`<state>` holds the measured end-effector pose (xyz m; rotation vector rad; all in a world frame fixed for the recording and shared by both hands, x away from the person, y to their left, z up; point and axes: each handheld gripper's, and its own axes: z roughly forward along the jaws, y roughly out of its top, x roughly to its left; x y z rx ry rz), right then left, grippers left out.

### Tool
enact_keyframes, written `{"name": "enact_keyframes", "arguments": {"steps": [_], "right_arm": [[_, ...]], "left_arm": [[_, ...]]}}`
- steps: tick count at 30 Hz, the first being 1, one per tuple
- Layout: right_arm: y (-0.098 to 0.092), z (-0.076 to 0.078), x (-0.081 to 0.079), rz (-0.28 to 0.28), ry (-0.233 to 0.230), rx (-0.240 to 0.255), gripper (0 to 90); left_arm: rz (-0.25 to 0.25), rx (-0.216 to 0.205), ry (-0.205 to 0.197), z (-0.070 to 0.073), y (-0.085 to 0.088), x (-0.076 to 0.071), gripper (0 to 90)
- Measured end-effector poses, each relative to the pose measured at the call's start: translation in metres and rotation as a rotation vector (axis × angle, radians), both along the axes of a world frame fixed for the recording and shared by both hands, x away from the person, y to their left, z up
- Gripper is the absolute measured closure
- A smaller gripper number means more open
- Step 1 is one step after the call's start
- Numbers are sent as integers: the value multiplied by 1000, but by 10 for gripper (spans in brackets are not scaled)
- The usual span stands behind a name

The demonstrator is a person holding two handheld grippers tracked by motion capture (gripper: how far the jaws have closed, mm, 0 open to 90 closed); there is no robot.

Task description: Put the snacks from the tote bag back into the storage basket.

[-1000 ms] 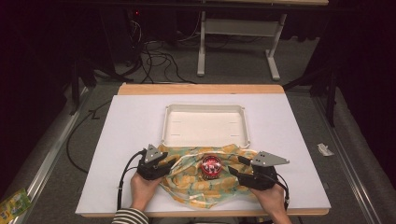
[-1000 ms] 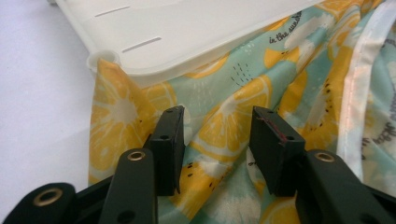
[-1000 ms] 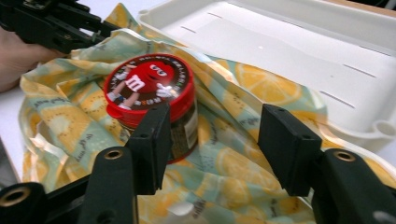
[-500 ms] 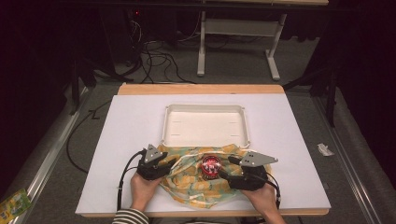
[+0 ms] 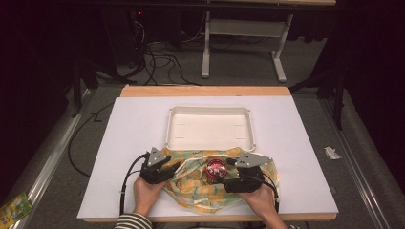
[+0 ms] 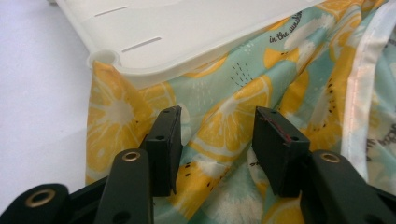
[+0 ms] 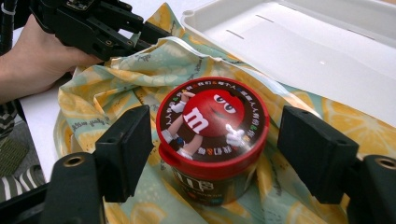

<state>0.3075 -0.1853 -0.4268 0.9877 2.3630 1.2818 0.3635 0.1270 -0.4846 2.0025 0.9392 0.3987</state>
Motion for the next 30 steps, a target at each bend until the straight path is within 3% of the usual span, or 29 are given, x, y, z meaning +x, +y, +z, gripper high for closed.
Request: {"name": "enact_keyframes", "arguments": {"steps": [11,30], "right_arm": [[11,-6,8,5,23,-37,218],[22,-18,11,-6,17,-92,252]], "left_arm": [[-1,-4,4,0,0,0,513],[-1,-1,8,0,0,1,498]]}}
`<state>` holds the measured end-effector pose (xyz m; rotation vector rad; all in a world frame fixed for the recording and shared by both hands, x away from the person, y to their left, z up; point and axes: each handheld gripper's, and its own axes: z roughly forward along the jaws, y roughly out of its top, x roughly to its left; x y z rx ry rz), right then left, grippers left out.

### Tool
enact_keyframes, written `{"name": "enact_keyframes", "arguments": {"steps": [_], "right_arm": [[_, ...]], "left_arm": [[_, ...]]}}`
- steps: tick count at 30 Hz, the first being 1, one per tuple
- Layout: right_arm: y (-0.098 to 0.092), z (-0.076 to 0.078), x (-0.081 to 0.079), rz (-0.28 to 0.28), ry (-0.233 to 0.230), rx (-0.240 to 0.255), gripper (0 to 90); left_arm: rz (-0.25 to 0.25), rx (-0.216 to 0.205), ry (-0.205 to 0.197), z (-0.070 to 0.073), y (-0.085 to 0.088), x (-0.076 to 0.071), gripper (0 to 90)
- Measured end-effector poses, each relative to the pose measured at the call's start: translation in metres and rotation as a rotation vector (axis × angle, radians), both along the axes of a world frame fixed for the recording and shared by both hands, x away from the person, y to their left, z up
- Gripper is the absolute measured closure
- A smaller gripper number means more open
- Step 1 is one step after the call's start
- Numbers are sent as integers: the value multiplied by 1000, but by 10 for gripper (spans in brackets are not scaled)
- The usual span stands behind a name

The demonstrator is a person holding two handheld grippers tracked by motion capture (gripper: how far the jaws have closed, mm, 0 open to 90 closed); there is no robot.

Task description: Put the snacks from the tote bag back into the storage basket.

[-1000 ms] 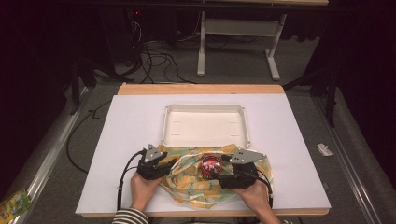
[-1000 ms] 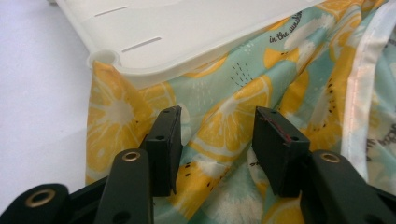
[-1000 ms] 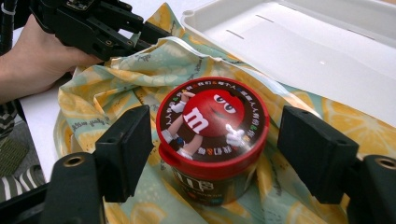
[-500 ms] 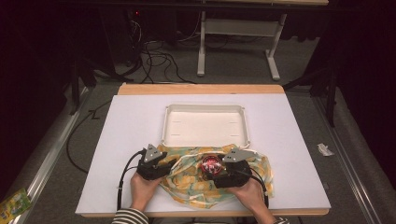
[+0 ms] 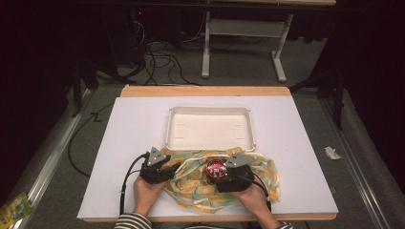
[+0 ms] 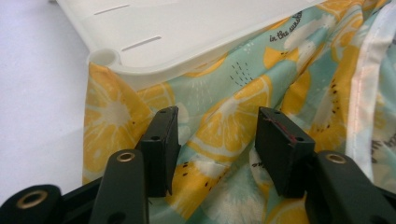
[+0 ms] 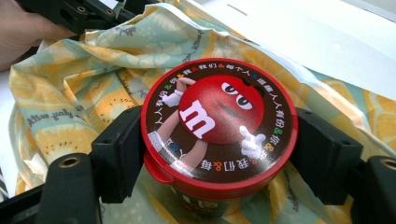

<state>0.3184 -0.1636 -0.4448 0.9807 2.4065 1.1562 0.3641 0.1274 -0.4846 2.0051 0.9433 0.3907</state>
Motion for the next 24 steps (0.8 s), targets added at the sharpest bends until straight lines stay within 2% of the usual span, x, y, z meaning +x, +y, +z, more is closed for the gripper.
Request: {"name": "enact_keyframes", "arguments": {"steps": [8,13,24], "right_arm": [[0,-1,-1,3,-8,-14,255],[0,-1,-1,-1,-15,-6,256],[1,-1,-2,-6,-9,-11,259]], "left_arm": [[0,-1,2,0,0,0,496],[0,-2,1,0,0,0,494],[0,-2,-1,0,0,0,491]]}}
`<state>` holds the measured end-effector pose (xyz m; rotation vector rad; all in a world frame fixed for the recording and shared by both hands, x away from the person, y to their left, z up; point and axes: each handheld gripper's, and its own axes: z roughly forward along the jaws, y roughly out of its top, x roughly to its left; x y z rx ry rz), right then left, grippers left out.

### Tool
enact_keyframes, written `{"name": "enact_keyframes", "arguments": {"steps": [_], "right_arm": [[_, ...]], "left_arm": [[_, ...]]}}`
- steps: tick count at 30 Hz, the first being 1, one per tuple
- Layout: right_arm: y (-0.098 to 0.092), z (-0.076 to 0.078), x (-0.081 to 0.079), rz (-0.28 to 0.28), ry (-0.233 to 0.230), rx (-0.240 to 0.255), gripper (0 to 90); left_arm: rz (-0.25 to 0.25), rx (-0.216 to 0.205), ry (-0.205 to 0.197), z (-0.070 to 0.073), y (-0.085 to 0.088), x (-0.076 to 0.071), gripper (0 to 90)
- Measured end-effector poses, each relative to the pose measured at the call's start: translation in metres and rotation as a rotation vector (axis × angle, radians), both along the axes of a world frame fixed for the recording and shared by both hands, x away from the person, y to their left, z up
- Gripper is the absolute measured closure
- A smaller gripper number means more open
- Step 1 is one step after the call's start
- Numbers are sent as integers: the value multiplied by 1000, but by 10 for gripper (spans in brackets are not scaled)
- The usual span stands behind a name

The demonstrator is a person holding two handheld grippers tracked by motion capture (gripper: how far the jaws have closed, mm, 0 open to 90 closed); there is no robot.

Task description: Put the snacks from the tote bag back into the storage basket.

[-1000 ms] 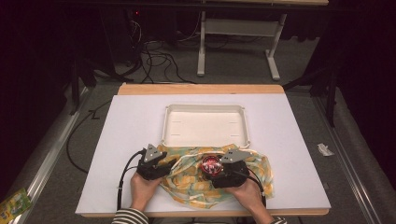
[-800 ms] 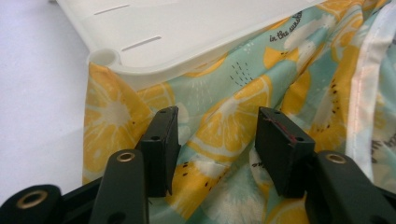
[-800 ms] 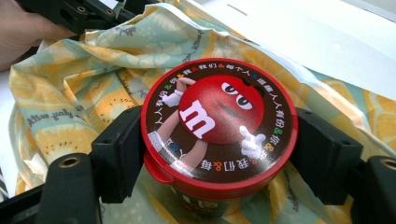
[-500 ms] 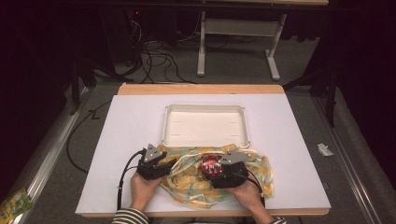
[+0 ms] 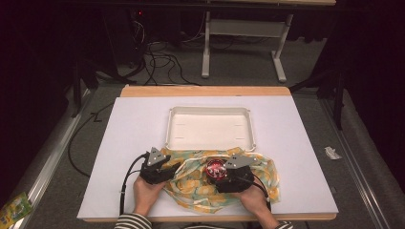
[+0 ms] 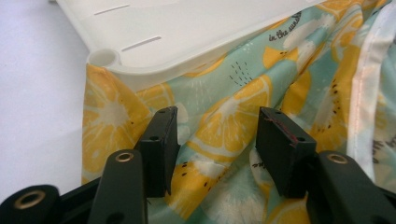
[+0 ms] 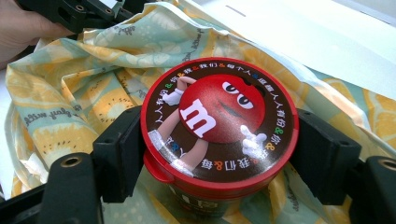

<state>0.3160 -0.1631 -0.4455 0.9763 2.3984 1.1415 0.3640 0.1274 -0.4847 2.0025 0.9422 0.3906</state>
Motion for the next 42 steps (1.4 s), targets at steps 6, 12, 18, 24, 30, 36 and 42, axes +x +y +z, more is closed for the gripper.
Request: {"name": "enact_keyframes", "arguments": {"steps": [6,12,18,24,30,36,42], "right_arm": [[1,0,-1,-4,-8,0,260],[1,0,-1,0,-10,-3,260],[1,1,-2,-2,-7,-4,260],[1,3,-2,6,-12,-5,260],[0,7,-4,5,-17,0,260],[-1,10,-4,9,-25,4,261],[-3,14,-6,5,-30,8,261]], "left_arm": [[-1,1,-1,0,0,0,491],[-1,0,-1,0,0,0,490],[0,-1,-1,0,0,0,488],[-3,3,-5,0,0,0,485],[-3,3,-5,0,1,0,484],[-3,2,-5,0,1,0,484],[-2,1,-4,0,1,0,483]]}}
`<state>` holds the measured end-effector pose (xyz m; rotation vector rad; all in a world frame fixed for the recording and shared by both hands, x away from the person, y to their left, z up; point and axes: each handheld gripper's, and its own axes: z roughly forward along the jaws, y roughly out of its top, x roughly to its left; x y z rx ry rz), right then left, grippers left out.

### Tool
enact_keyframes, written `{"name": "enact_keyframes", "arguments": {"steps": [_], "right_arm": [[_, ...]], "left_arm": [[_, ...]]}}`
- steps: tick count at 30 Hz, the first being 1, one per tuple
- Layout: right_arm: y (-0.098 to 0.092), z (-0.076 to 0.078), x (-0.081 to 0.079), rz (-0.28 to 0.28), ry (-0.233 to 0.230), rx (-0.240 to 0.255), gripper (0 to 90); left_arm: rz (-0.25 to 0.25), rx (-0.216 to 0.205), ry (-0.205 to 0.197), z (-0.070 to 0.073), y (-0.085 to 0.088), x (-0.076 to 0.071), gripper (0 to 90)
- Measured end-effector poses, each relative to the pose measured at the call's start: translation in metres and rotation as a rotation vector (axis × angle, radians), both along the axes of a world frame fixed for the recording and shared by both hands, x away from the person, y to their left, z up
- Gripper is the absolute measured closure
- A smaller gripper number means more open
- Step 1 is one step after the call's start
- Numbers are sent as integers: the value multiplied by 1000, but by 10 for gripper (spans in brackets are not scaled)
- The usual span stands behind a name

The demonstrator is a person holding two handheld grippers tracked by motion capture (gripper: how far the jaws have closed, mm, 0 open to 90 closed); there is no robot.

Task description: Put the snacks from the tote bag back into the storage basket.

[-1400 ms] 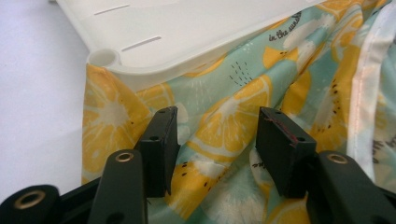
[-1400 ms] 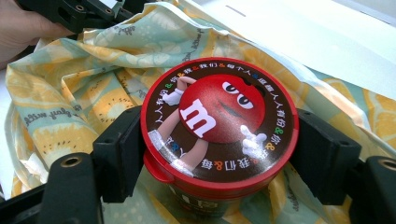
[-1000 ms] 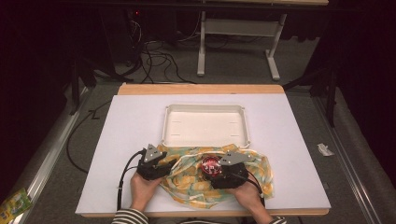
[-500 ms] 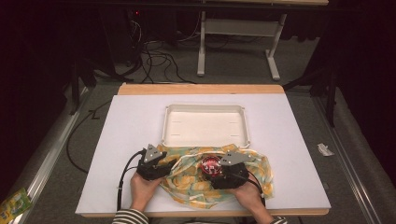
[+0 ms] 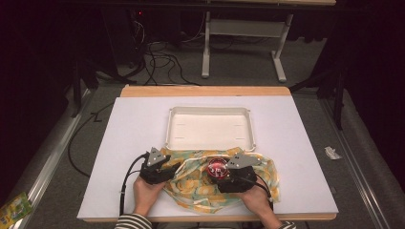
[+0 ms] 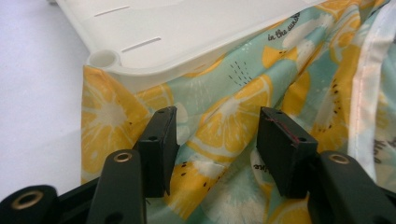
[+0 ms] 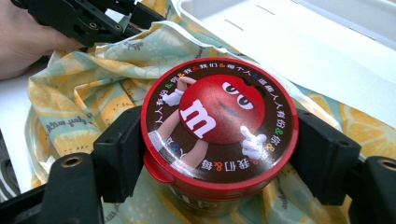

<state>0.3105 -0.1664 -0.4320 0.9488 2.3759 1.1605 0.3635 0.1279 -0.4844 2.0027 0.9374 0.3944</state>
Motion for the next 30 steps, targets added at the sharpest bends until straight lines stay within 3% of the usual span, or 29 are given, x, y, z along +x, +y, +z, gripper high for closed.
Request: {"name": "enact_keyframes", "arguments": {"steps": [30], "right_arm": [[-10,14,0,4,-9,19,261]], "left_arm": [[2,-5,-2,0,0,0,480]]}}
